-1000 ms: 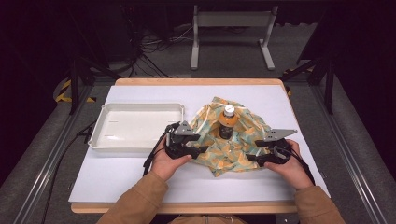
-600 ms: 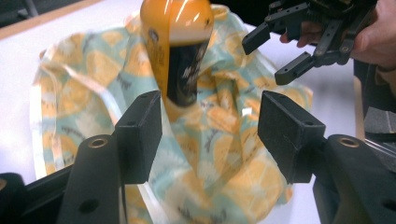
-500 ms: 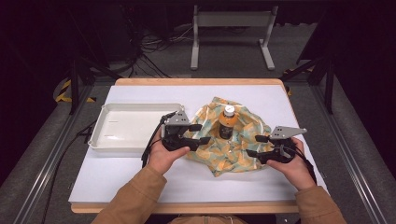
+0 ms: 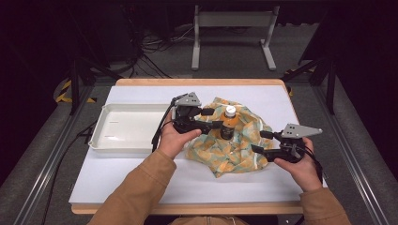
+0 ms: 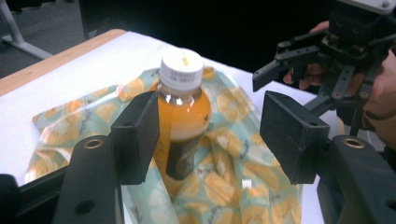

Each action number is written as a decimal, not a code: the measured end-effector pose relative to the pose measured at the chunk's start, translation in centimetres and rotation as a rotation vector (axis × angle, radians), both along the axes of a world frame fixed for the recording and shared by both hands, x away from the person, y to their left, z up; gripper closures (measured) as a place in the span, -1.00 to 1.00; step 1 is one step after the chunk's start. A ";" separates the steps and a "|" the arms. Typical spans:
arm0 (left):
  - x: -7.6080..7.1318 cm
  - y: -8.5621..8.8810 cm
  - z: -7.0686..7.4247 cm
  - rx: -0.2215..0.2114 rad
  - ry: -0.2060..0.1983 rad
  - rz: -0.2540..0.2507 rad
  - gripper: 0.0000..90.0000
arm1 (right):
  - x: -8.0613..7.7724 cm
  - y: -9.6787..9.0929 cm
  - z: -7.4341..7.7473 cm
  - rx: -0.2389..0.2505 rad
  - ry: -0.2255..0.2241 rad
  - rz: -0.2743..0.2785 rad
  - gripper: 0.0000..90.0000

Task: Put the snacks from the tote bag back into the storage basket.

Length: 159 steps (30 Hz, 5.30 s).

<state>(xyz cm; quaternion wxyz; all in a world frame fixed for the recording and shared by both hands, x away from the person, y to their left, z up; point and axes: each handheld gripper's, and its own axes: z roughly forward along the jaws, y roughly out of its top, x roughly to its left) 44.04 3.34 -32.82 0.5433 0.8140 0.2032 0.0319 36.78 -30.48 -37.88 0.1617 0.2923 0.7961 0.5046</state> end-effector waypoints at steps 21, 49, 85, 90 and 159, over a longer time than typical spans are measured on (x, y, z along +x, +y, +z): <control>2.4 -1.9 -1.4 -0.075 -0.052 -0.002 -0.16 | -0.3 -1.4 0.9 0.020 -0.043 -0.042 -0.27; 3.4 -4.6 -2.8 -0.028 -0.104 0.013 0.17 | -0.3 -2.0 1.0 0.048 -0.038 -0.052 -0.28; 0.9 -4.9 2.5 0.030 -0.158 -0.038 0.29 | -0.4 -2.4 1.1 0.084 -0.026 -0.050 -0.26; 0.5 -4.7 3.4 0.022 -0.172 -0.035 0.29 | -0.4 -2.5 1.2 0.086 -0.029 -0.053 -0.26; -0.7 9.6 7.4 -0.100 -0.188 0.152 0.29 | -0.3 -2.6 1.1 0.090 -0.028 -0.061 -0.27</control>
